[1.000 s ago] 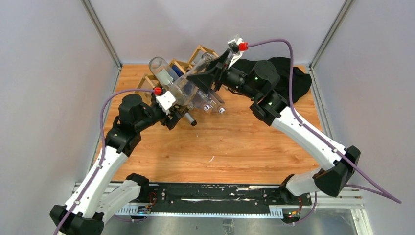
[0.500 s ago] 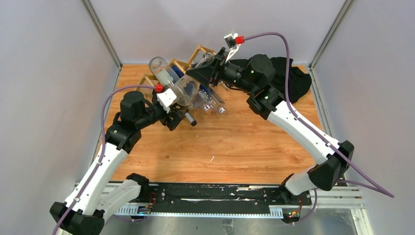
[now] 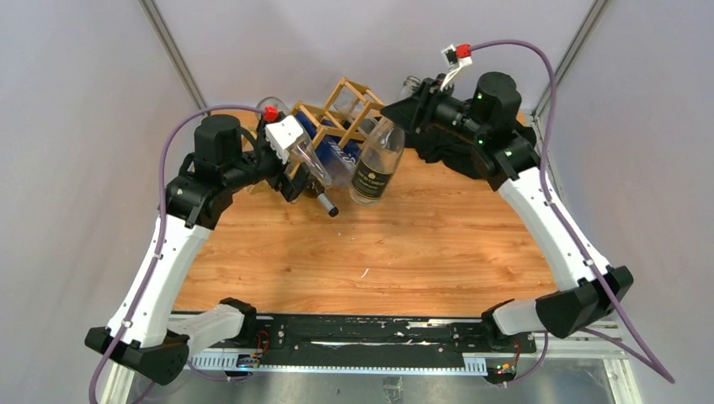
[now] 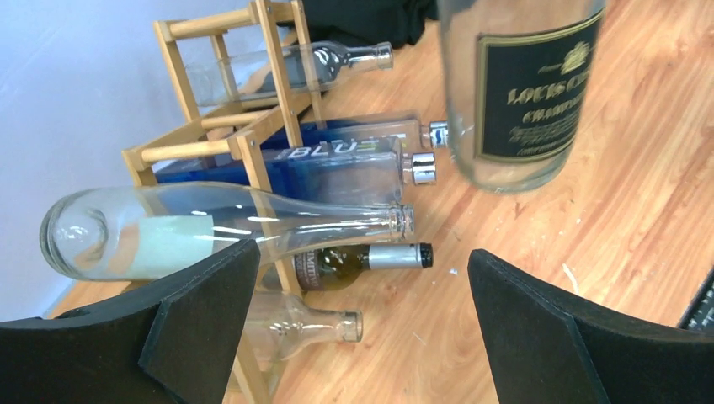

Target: Take the wine bottle off the wine rack

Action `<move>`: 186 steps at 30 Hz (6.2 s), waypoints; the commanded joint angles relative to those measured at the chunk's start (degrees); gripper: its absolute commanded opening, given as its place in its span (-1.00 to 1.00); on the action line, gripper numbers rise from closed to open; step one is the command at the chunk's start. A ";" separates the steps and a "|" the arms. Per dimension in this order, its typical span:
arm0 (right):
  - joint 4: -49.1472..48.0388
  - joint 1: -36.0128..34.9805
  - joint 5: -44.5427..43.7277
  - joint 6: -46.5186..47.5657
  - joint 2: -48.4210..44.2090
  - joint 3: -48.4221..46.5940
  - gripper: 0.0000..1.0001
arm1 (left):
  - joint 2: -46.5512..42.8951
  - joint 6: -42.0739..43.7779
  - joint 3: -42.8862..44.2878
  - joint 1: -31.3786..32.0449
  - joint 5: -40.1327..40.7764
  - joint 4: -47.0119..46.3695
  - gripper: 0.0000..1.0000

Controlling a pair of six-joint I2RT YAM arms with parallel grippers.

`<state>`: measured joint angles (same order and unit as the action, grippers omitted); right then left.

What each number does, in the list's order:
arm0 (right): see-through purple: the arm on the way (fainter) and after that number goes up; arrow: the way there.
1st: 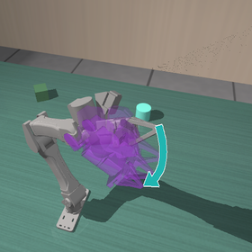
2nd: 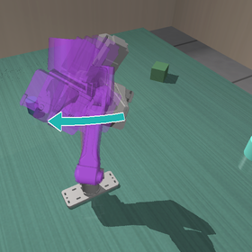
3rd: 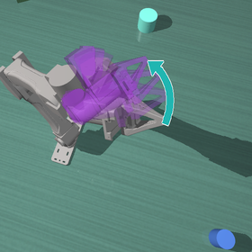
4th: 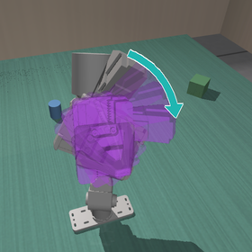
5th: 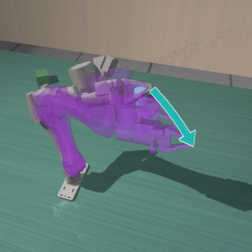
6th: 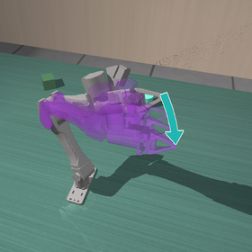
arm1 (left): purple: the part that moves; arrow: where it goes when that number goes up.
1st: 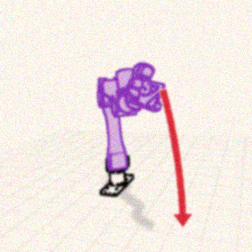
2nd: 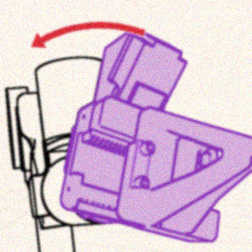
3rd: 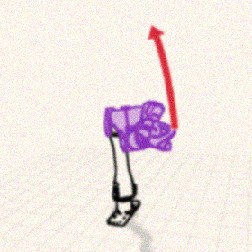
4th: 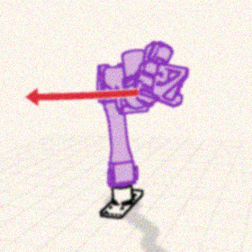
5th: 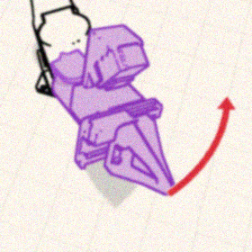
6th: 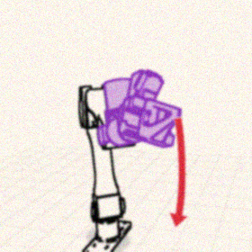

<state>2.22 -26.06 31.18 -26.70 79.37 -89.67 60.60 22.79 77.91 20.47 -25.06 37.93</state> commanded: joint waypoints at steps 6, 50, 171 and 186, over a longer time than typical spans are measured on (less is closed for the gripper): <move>3.85 6.76 -0.37 3.55 -8.69 -4.60 -1.00 | 7.72 -1.74 10.25 -5.90 -2.76 13.18 1.00; -6.25 11.52 -29.16 20.79 14.28 2.41 -1.00 | 15.98 -7.22 20.34 -13.00 2.08 18.76 1.00; 16.70 -19.55 -12.11 1.23 40.59 -26.11 0.57 | 14.28 -0.42 14.92 -19.07 0.63 19.90 1.00; 14.71 -19.64 -15.06 2.78 40.42 -25.36 -0.01 | 14.71 -0.84 15.42 -19.07 0.98 20.11 1.00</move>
<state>18.00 -44.80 16.56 -24.73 119.46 -114.13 75.16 22.28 92.18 1.67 -23.79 57.17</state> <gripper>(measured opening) 0.611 0.999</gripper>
